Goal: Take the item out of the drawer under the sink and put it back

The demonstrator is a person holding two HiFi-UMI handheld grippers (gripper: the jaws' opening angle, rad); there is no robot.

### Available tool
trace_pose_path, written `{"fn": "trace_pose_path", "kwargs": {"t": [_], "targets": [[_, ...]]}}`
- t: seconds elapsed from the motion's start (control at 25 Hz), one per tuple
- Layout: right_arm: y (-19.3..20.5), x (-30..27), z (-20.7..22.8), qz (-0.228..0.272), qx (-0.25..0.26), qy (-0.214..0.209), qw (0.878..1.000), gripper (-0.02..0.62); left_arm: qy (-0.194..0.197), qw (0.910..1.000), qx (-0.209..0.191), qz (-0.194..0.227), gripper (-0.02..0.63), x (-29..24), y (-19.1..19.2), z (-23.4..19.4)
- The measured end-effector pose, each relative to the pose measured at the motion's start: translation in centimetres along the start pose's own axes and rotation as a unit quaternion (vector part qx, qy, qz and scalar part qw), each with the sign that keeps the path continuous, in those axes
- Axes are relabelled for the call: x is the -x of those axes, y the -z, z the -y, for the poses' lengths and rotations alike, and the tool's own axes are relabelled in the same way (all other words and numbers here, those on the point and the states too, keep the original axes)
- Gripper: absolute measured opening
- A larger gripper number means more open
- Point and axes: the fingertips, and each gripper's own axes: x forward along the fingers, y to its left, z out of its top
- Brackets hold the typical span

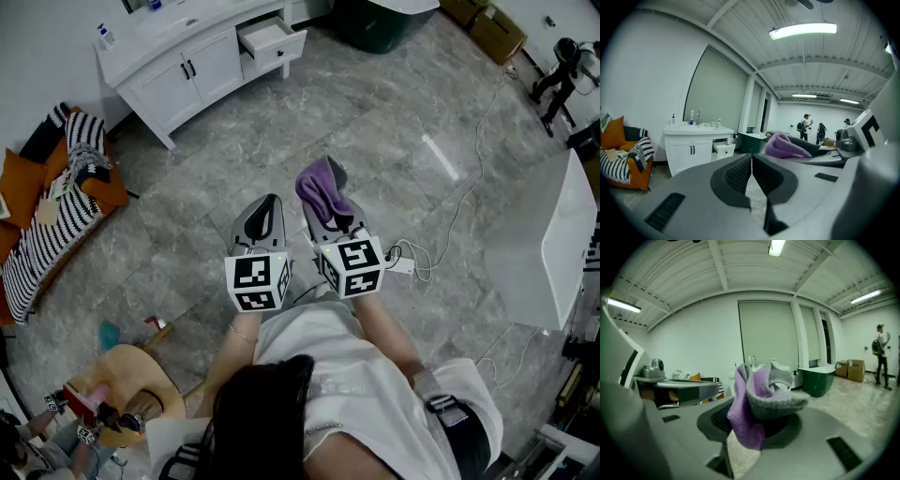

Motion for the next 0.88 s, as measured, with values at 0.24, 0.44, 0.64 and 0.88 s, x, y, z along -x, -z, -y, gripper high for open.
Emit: {"fn": "trace_pose_path", "kwargs": {"t": [0.24,0.44,0.64,0.88], "targets": [[-0.1,-1.5,-0.5,0.002,-0.014,-0.004,1.0,0.146,0.014,0.9997,0.01,0.015,0.011,-0.3,-1.1,-1.0],[-1.0,-2.9,-1.3,0.01,-0.022,-0.002,1.0,0.147,0.014,0.9997,-0.005,0.017,0.011,-0.7,-1.9,-2.4],[-1.2,-4.7,-2.7,0.01,-0.03,0.004,0.999,0.147,0.022,0.9997,-0.005,0.008,0.011,-1.1,-1.5,-4.7],[-1.1,-6.2,-4.2,0.011,-0.046,0.014,0.999,0.149,0.031,0.9995,-0.011,-0.002,0.011,-1.3,-1.8,-7.3]]}}
